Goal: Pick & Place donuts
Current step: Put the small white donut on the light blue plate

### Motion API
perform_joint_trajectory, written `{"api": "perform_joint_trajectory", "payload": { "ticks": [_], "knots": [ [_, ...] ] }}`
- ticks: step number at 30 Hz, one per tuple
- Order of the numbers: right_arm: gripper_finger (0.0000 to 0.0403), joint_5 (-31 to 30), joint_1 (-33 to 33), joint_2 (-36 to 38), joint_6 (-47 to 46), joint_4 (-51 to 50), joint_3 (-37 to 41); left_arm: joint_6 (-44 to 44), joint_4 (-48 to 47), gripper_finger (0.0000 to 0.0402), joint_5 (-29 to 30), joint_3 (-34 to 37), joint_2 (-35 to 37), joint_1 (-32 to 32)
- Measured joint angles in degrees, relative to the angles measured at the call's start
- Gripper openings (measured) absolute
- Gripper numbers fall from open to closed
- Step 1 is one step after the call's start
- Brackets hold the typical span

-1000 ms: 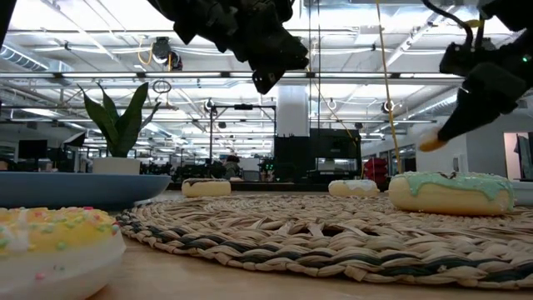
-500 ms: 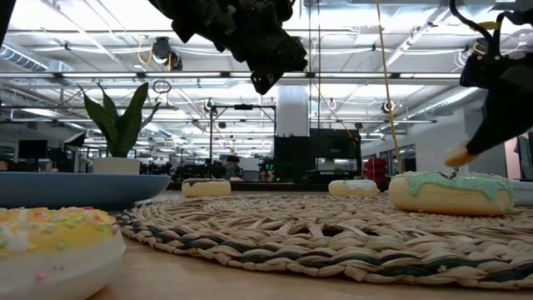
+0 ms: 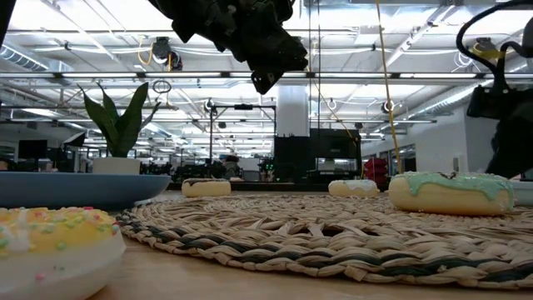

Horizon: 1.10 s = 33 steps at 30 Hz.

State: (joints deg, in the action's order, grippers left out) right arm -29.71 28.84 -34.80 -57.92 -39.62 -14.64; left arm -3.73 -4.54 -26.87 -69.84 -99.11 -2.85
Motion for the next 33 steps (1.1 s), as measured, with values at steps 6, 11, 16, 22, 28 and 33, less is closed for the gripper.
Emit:
{"api": "perform_joint_trajectory", "payload": {
  "ticks": [6, 11, 16, 22, 28, 33],
  "knots": [
    [0.004, 0.4, 0.0, 0.0, 0.3, 0.9, 0.2, -1.0, 0.0, 0.0067, 0.0, 0.0, 0.0, 0.0],
    [0.0055, 4.3, 0.0, 0.0, 2.1, 1.3, 0.3, -1.0, 0.0, 0.0067, 0.0, 0.0, 0.0, 0.0],
    [0.0122, 6.0, 0.0, 0.0, 1.7, 1.7, 0.4, -0.9, 0.0, 0.0067, 0.0, 0.0, 0.0, 0.0],
    [0.0219, 6.0, 0.0, 0.2, 2.9, 1.7, 0.4, -0.9, 0.1, 0.0067, 0.0, 0.0, 0.0, 0.0],
    [0.0263, 8.6, 0.0, 1.7, 0.9, 1.7, 0.4, -0.9, 0.0, 0.0067, 0.0, 0.0, 0.0, 0.0],
    [0.0266, 10.6, 0.0, 3.3, -0.9, 1.9, 0.4, -0.9, 0.0, 0.0067, 0.0, 0.0, 0.0, 0.0]
  ]
}}
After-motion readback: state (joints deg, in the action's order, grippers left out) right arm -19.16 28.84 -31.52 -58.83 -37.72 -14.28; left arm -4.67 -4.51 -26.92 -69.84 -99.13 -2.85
